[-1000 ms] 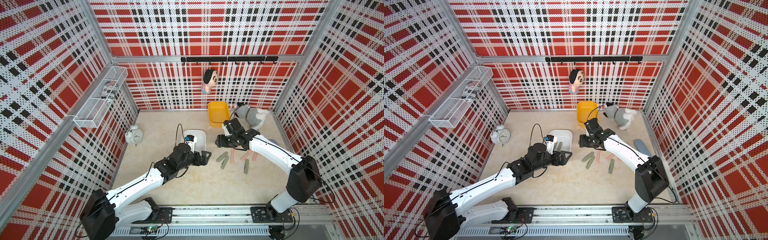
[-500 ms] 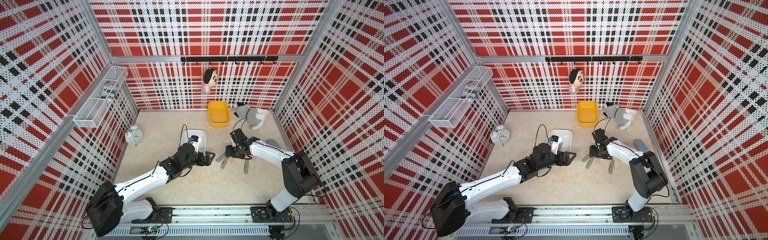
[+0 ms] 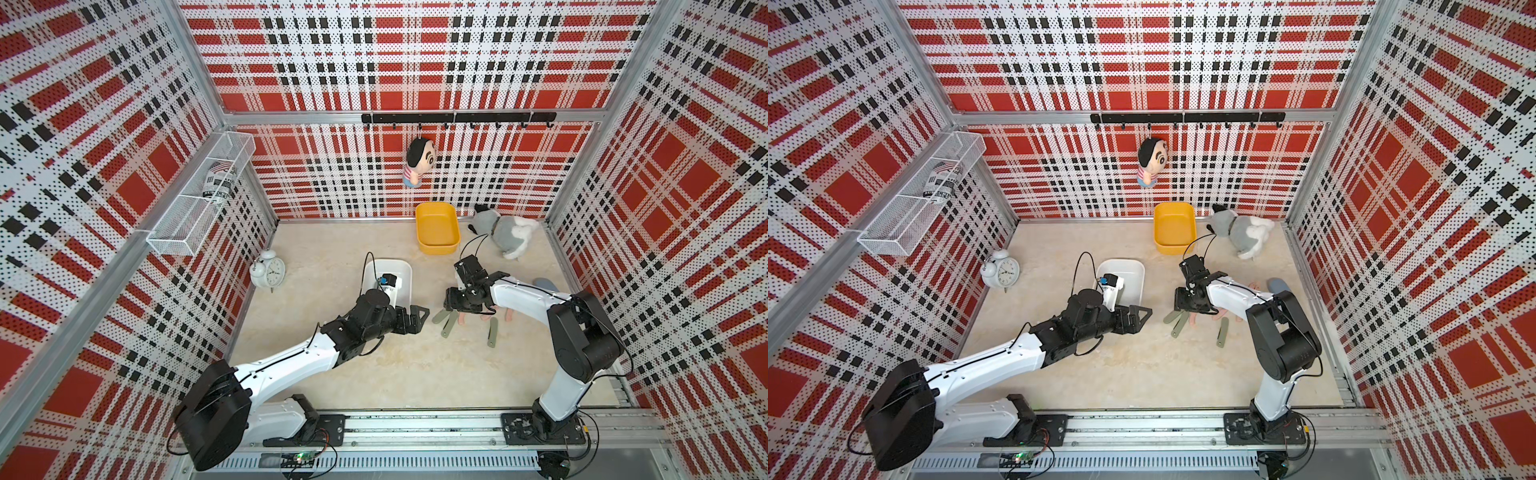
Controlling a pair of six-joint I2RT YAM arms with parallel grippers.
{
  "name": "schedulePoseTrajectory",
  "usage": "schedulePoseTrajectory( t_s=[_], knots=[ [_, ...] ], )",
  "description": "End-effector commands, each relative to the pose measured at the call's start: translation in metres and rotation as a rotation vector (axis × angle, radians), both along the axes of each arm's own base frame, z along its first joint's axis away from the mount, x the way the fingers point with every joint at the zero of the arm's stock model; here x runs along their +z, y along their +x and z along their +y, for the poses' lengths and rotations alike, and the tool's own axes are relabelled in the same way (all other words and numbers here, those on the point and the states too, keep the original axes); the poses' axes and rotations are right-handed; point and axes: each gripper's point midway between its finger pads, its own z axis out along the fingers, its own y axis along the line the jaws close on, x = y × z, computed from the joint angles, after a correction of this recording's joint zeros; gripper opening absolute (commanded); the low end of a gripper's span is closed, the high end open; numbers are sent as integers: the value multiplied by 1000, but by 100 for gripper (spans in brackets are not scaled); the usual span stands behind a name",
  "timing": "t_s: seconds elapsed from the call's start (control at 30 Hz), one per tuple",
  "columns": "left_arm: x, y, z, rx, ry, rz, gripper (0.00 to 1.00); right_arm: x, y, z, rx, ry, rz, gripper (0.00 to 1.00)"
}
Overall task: Place the fruit knives into the storage box by color
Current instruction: Pick up the fruit knife from the center of the board.
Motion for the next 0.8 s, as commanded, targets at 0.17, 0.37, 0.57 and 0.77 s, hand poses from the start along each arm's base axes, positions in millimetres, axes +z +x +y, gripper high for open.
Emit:
schedulePoseTrajectory(
  t_s=[0.17,0.37,0.57,0.77],
  knots=[
    [-4,1,4,14,4,-10,100,13,18,11,5,34,-48,62],
    [-4,2,6,19,9,-11,100,-1,14,8,4,18,-17,62],
    [-4,3,8,25,10,-10,100,-12,8,7,11,8,15,61],
    [-6,3,9,28,11,-8,100,-20,5,5,8,-4,31,63]
  ],
)
